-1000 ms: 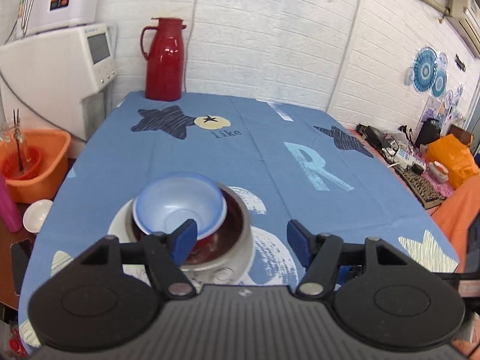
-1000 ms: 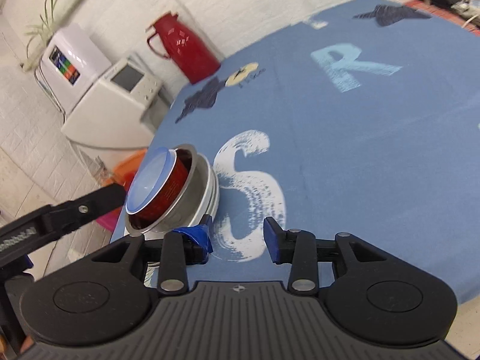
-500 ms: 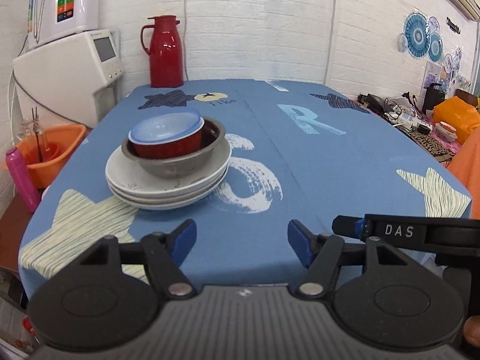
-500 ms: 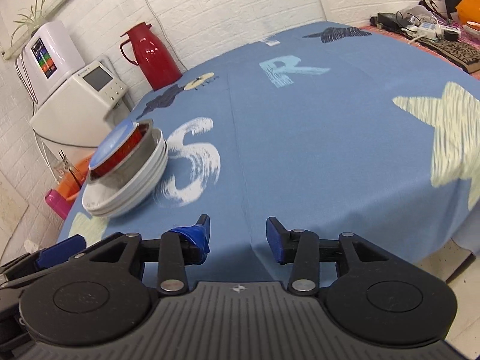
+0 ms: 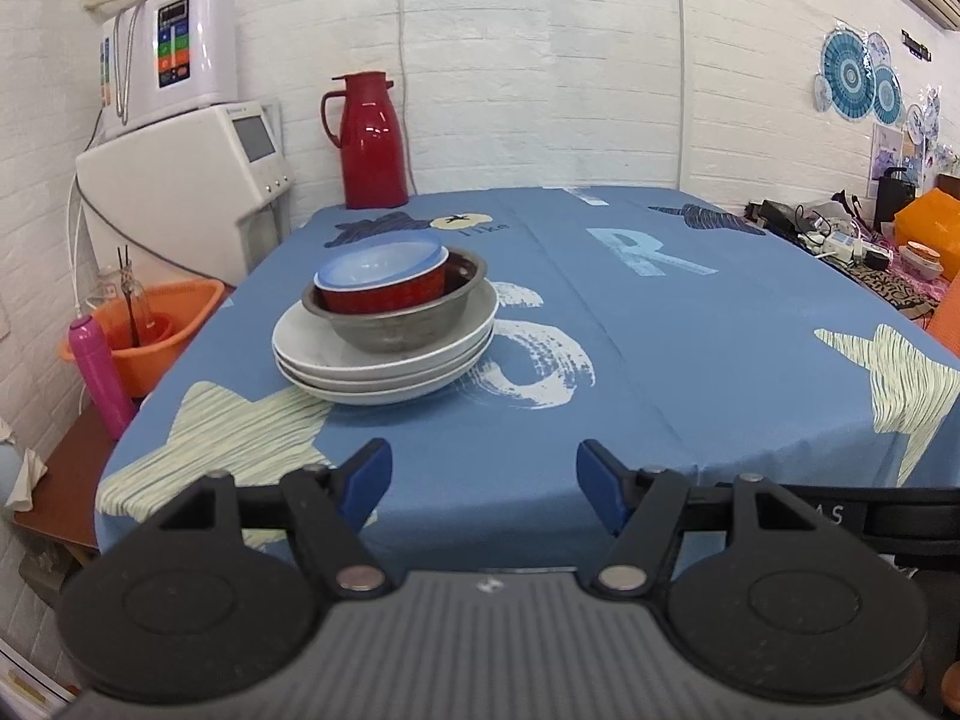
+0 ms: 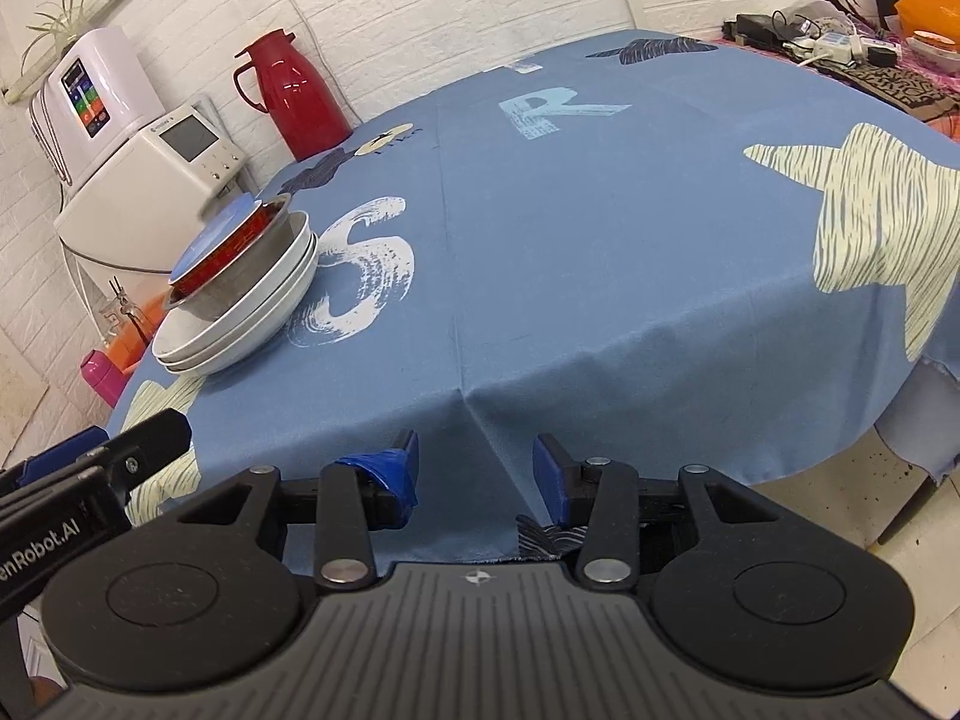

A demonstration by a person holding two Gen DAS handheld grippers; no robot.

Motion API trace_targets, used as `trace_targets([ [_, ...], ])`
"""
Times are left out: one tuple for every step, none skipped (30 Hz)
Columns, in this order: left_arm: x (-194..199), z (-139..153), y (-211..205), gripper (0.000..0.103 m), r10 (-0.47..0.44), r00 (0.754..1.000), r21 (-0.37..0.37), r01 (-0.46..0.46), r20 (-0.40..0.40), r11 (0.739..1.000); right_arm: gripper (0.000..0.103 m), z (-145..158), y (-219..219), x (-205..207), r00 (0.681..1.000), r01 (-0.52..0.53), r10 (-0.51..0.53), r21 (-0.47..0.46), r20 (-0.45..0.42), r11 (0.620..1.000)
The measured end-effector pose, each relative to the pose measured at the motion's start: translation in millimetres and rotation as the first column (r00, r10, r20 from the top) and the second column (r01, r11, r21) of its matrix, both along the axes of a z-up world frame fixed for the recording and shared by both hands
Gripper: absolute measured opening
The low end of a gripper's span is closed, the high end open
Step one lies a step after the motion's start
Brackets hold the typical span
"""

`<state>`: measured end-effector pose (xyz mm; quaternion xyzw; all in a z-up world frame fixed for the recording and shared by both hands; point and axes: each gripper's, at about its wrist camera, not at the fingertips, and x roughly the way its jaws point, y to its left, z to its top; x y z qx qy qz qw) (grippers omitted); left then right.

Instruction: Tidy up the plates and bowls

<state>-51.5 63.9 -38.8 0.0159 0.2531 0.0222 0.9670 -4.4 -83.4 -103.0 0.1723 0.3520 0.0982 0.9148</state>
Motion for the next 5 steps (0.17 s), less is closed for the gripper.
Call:
trace_targets([
  [-0.3,-0.2,1.0,0.067,0.003,1.000,-0.006,-0.003,0.004,1.000,0.027,-0.7,0.7,-1.6,1.000,-0.003,0.003,-0.004,0.003,1.000],
  [-0.1,-0.2,2.1,0.067,0.005,1.000,-0.012,-0.005,0.004,1.000,0.027,-1.2,1.8,-2.3,1.000,-0.008,0.008,-0.003,0.003,1.000],
  [0.3,-0.1,2.9,0.067,0.005,1.000,-0.017,-0.005,0.003,1.000,0.027,-1.8,2.6,-2.6,1.000,-0.013,0.013,0.000,0.002,1.000],
  [0.3,0.0,3.2,0.067,0.004,1.000,-0.019,-0.004,0.003,1.000,0.027,-2.6,3.3,-2.8,1.000,-0.015,0.015,0.005,-0.001,1.000],
  [0.4,0.2,3.2,0.067,0.004,1.000,-0.019,-0.004,0.001,1.000,0.027,-3.0,3.8,-2.8,1.000,-0.016,0.016,0.006,-0.001,1.000],
])
